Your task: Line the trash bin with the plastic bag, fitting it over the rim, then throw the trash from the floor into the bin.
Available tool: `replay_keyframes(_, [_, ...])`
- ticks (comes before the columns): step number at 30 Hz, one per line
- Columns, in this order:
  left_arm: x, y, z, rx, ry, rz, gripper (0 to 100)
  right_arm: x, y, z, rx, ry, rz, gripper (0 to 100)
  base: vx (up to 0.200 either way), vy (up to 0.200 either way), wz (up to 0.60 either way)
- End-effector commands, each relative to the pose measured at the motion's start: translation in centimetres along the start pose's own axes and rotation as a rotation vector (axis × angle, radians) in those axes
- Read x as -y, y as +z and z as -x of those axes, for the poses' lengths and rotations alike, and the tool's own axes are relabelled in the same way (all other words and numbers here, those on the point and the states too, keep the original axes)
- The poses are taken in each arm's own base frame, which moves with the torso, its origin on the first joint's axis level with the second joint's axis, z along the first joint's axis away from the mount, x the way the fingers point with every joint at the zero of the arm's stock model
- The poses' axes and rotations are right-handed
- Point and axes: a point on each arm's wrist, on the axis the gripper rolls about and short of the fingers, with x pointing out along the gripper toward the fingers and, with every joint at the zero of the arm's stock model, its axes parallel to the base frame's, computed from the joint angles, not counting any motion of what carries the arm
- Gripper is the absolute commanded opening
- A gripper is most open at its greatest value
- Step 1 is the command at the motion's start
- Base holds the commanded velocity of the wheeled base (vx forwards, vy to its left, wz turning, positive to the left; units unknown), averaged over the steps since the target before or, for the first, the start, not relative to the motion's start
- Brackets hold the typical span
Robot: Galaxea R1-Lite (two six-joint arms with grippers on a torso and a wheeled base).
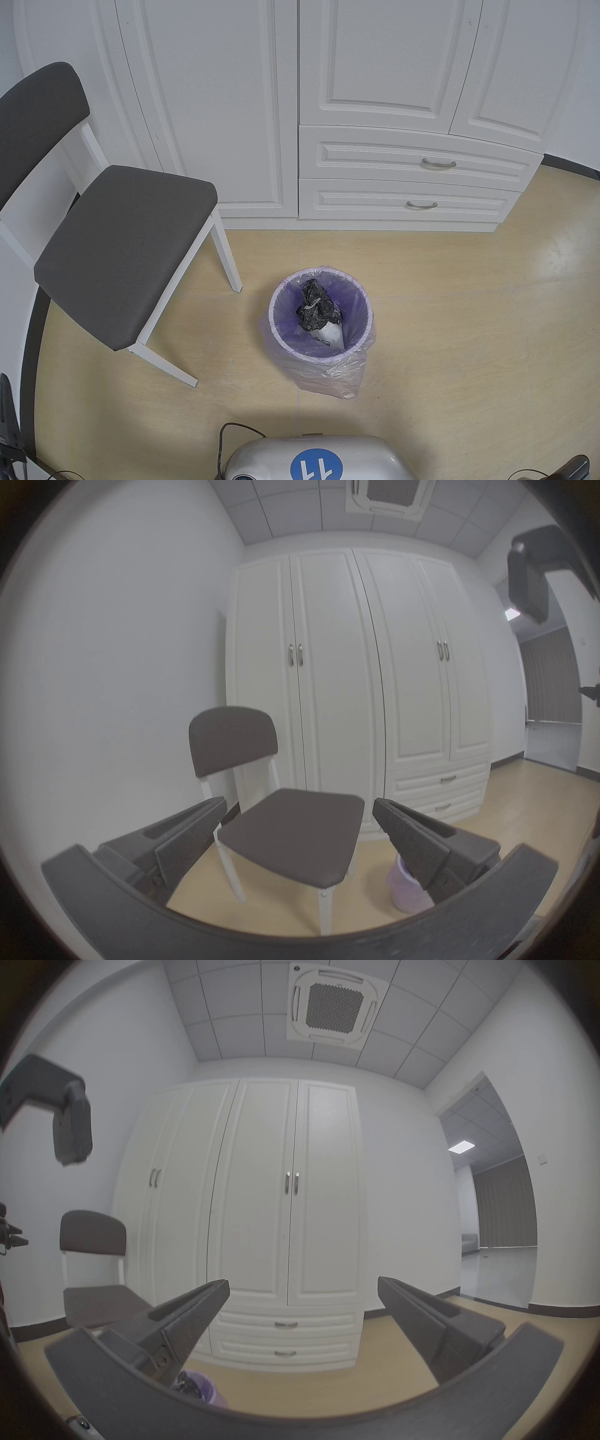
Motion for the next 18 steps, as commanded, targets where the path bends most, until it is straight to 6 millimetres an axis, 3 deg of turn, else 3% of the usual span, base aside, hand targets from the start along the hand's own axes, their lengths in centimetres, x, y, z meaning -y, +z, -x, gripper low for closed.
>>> replay_keyframes(1, [0.2,-2.9,0.2,-0.134,-0.009,-0.032,100,-0.2,-3.9,0.6,-0.084,0.007,0.009,100,0.0,0.0,0.0])
replay_keyframes(6, [0.2,-4.7,0.6,-0.318,-0.023,-0.055,100,-0.3,-5.5,0.8,-0.162,0.011,0.003,100,0.0,0.0,0.0])
replay_keyframes(18, [0.3,-4.9,0.7,-0.335,-0.059,-0.009,100,-0.4,-7.7,1.5,-0.386,0.012,0.005,100,0.0,0.0,0.0])
